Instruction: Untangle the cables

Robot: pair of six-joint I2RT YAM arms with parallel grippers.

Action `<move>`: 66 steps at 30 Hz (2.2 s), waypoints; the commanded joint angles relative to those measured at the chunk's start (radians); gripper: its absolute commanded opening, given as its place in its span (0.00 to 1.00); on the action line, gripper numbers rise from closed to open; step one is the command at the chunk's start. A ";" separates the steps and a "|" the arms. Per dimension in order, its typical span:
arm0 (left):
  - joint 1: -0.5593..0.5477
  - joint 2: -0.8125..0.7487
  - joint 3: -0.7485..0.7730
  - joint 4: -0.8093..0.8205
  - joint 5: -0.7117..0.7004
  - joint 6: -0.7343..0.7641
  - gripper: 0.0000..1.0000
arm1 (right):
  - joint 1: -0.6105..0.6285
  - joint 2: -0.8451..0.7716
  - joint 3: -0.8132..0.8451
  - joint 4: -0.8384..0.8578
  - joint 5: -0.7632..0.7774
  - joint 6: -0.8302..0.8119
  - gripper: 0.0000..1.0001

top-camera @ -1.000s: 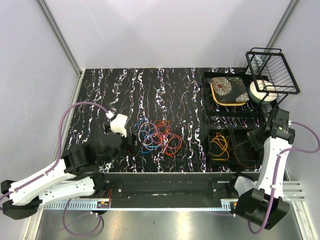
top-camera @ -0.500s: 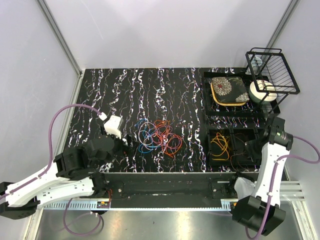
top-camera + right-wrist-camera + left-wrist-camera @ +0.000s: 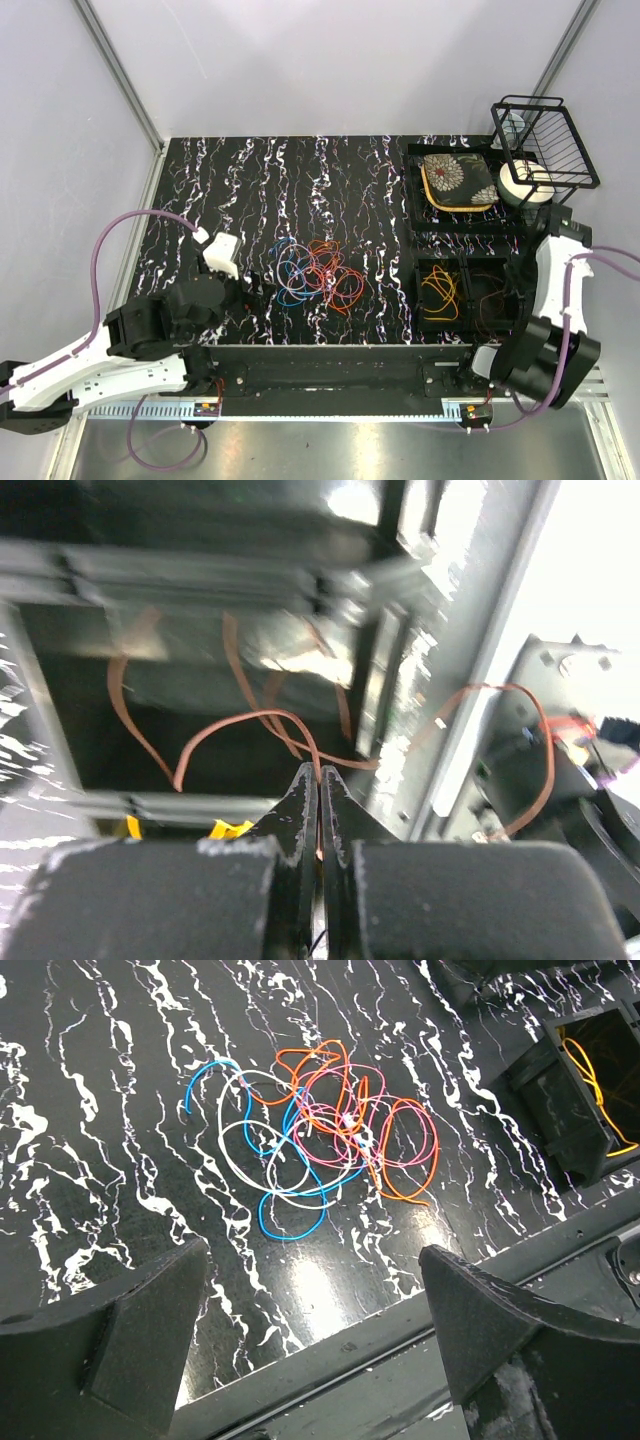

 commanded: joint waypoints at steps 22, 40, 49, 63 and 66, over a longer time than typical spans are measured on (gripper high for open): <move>-0.011 0.040 0.005 -0.016 -0.101 -0.025 0.94 | 0.225 0.185 0.064 0.342 0.370 0.013 0.00; -0.020 0.023 0.003 -0.017 -0.098 -0.027 0.94 | 0.444 0.245 -0.007 0.248 0.575 0.214 0.00; -0.035 0.017 0.005 -0.027 -0.114 -0.036 0.94 | 0.444 0.111 -0.036 0.339 0.537 0.073 0.14; -0.055 0.017 0.006 -0.045 -0.144 -0.056 0.94 | 0.444 0.093 0.008 0.296 0.442 0.024 0.64; -0.057 0.023 0.005 -0.046 -0.147 -0.056 0.94 | 0.444 0.059 0.033 0.314 0.396 -0.025 0.64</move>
